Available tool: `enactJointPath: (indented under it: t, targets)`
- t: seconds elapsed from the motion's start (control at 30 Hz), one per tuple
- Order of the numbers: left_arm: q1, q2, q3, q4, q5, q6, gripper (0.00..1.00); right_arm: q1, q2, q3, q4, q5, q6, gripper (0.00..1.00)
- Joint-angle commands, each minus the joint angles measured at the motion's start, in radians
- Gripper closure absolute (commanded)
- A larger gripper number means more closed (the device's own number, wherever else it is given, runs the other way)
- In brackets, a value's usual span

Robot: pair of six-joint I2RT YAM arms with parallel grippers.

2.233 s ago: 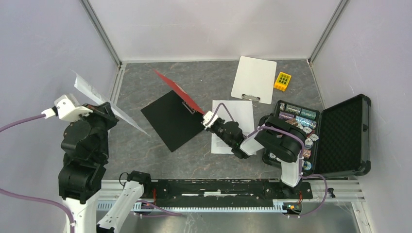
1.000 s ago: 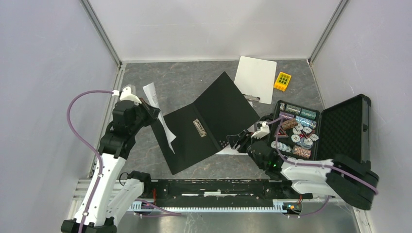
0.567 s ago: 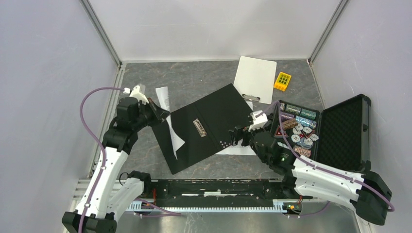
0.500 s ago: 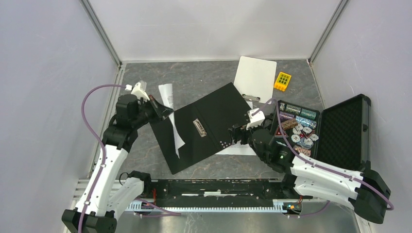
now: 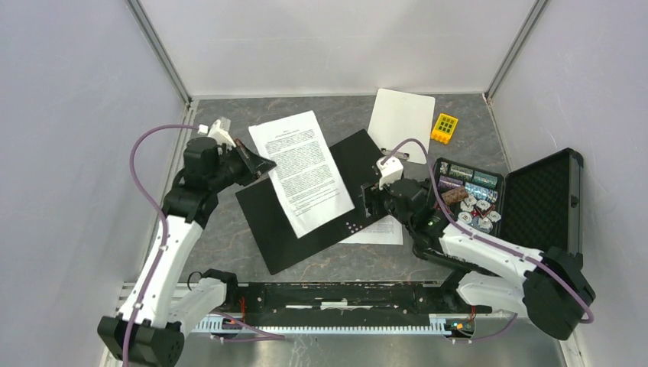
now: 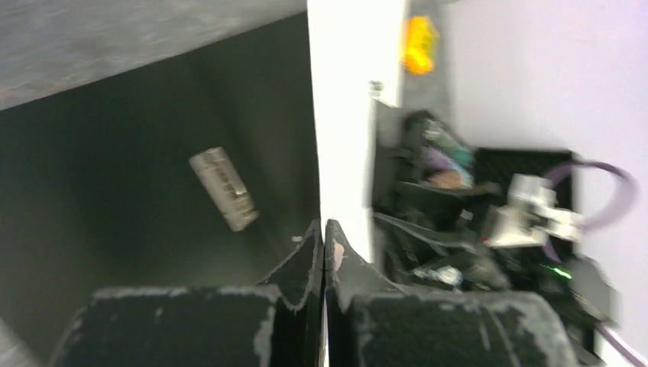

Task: Put the files into the folder

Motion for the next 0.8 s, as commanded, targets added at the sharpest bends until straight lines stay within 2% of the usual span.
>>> enactJointPath:
  t: [0.0, 0.1, 0.33, 0.6, 0.77]
  targets:
    - [0.003, 0.081, -0.039, -0.172, -0.299, 0.134, 0.98, -0.042, 0.103, 0.113, 0.103, -0.209, -0.026, 0.25]
    - [0.003, 0.117, -0.086, -0.189, -0.415, 0.151, 0.98, -0.049, 0.227, 0.188, 0.128, -0.306, -0.023, 0.32]
    - [0.001, 0.168, -0.188, -0.152, -0.549, 0.227, 0.98, -0.049, 0.554, 0.395, 0.187, -0.466, 0.067, 0.45]
    - [0.003, 0.22, -0.182, -0.143, -0.561, 0.275, 0.98, -0.047, 0.8, 0.578, 0.189, -0.543, 0.082, 0.54]
    - [0.003, 0.274, -0.176, -0.132, -0.463, 0.345, 0.98, -0.048, 0.899, 0.701, 0.1, -0.569, 0.029, 0.59]
